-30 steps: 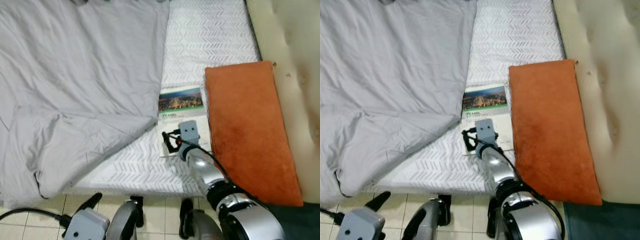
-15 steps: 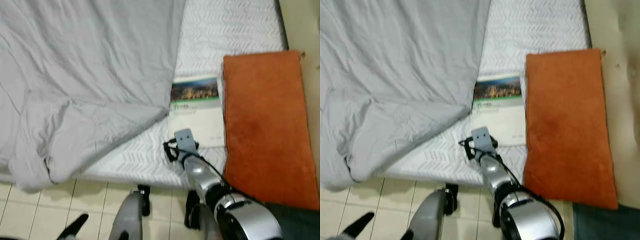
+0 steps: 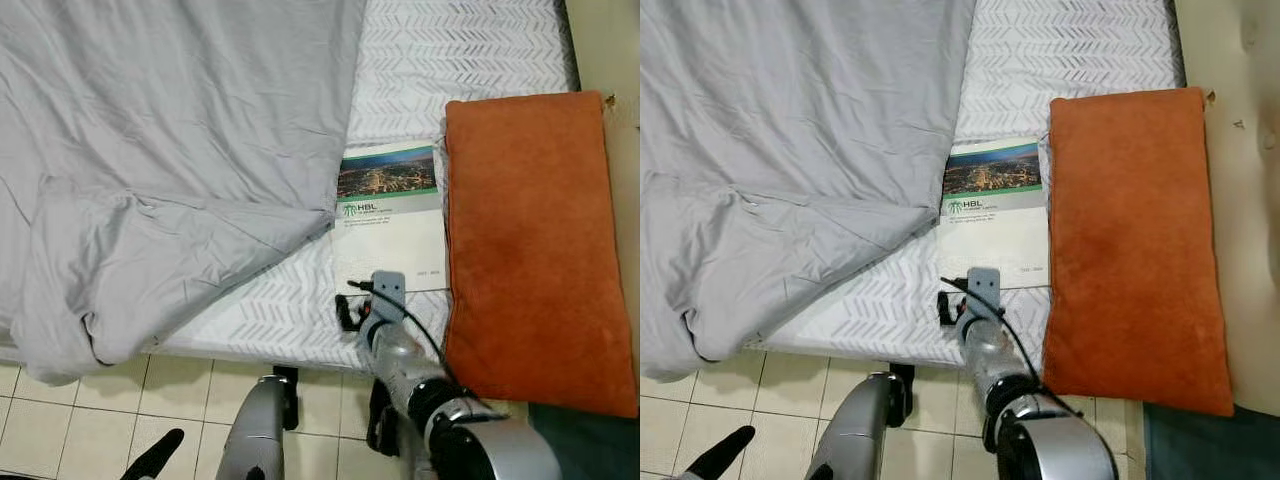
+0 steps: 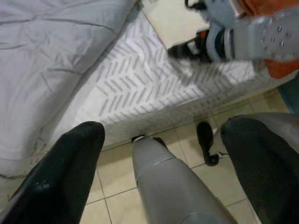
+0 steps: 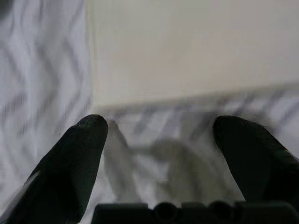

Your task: Clean up the room

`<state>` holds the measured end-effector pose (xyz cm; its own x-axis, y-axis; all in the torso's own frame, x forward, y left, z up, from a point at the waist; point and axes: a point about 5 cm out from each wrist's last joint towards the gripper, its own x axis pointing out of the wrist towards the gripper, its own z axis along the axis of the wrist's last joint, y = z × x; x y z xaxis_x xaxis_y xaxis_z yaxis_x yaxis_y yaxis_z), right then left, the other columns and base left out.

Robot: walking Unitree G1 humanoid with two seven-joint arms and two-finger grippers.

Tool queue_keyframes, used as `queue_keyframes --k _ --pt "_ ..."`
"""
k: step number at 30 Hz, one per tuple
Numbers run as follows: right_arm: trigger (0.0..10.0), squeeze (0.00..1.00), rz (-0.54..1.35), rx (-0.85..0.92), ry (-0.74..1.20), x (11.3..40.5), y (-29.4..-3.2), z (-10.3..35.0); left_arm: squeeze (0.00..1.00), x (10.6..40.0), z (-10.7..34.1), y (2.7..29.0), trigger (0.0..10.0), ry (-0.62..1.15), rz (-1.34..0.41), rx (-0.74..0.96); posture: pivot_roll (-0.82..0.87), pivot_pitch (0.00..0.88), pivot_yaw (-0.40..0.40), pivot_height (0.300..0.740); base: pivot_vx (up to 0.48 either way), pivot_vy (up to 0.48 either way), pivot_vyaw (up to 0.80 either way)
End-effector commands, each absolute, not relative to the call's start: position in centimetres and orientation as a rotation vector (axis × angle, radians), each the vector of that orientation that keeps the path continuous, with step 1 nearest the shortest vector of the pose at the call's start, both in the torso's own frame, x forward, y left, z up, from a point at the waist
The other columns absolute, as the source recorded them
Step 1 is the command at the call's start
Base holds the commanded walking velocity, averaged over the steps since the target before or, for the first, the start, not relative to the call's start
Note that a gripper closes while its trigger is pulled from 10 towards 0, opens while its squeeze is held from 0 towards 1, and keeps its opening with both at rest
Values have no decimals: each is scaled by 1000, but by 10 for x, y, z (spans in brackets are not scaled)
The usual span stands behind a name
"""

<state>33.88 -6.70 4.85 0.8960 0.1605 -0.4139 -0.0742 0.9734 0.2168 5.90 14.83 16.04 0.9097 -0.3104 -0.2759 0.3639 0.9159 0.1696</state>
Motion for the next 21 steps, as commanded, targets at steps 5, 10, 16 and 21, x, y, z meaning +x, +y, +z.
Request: queue_keyframes --k 5,10,16,21 --pt "10000 0 166 288 550 311 -38 23 0 62 157 148 10000 283 -363 228 342 654 16 740 0 0 0" --pt "10000 0 207 288 481 306 -25 27 0 65 157 147 10000 274 -369 219 311 644 -5 740 0 0 0" --pt "10000 0 330 220 245 323 -15 65 0 63 156 135 10000 272 -394 162 284 647 -27 740 0 0 0" --pt "10000 0 366 163 122 320 -16 82 0 62 154 125 10000 292 -415 116 258 647 -46 740 0 0 0"
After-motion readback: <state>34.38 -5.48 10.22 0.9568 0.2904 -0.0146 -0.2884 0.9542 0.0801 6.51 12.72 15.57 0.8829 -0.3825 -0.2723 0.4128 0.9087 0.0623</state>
